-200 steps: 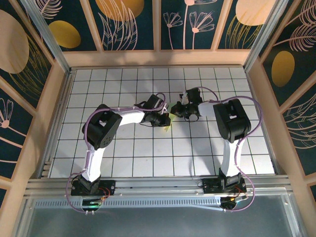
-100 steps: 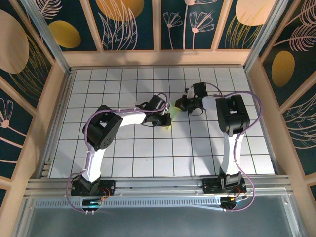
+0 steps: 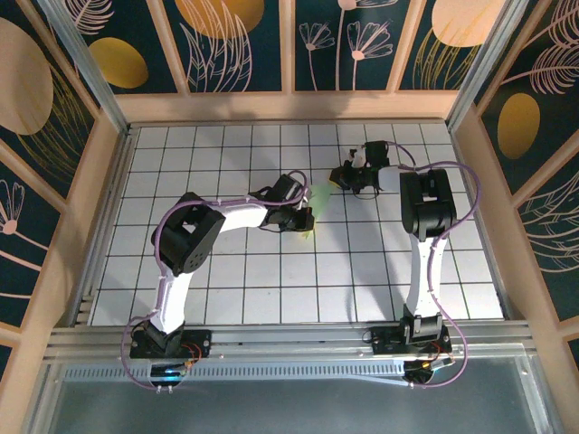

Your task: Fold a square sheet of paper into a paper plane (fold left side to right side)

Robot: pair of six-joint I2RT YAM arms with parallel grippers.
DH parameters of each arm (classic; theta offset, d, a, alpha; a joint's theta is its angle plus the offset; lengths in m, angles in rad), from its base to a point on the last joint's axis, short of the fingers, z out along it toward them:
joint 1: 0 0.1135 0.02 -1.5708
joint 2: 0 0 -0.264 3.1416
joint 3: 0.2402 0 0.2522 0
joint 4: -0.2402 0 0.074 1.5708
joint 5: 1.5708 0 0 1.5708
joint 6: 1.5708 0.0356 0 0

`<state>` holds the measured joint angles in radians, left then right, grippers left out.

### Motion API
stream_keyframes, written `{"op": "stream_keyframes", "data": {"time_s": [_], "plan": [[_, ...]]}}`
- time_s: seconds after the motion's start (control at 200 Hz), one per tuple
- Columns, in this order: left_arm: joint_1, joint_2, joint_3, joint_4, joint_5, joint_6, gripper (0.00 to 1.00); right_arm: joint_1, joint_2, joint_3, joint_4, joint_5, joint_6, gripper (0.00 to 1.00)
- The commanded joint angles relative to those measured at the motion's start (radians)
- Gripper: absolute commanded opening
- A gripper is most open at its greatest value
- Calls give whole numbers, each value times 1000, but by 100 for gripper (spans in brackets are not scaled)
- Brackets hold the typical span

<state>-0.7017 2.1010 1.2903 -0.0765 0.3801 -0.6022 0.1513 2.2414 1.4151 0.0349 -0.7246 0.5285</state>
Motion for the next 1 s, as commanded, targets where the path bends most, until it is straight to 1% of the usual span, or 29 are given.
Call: {"op": "stream_keyframes", "data": {"time_s": [0.0, 0.165, 0.3, 0.44, 0.54, 0.611, 0.746, 0.991], "plan": [[-5, 57, -63, -155, -75, 11, 0, -33, 14, 10, -18, 118, -43, 0], [-5, 50, -71, -132, -60, 1, 0, -34, -140, -83, -11, 122, -59, 0], [-5, 46, -75, -121, -58, -5, 0, -20, -291, -241, 15, 114, -54, 0], [-5, 42, -79, -118, -59, -7, 0, 32, -409, -420, 64, 102, -14, 0], [-5, 36, -87, -114, -57, -8, 0, 83, -460, -517, 155, 75, 57, 0], [-5, 33, -89, -114, -57, -8, 0, 122, -464, -550, 207, 64, 98, 0], [-6, 34, -91, -112, -56, -9, 0, 180, -422, -525, 225, 75, 123, 0], [-7, 27, -98, -107, -60, -13, 0, 203, -335, -492, 214, 85, 166, 0]]}}
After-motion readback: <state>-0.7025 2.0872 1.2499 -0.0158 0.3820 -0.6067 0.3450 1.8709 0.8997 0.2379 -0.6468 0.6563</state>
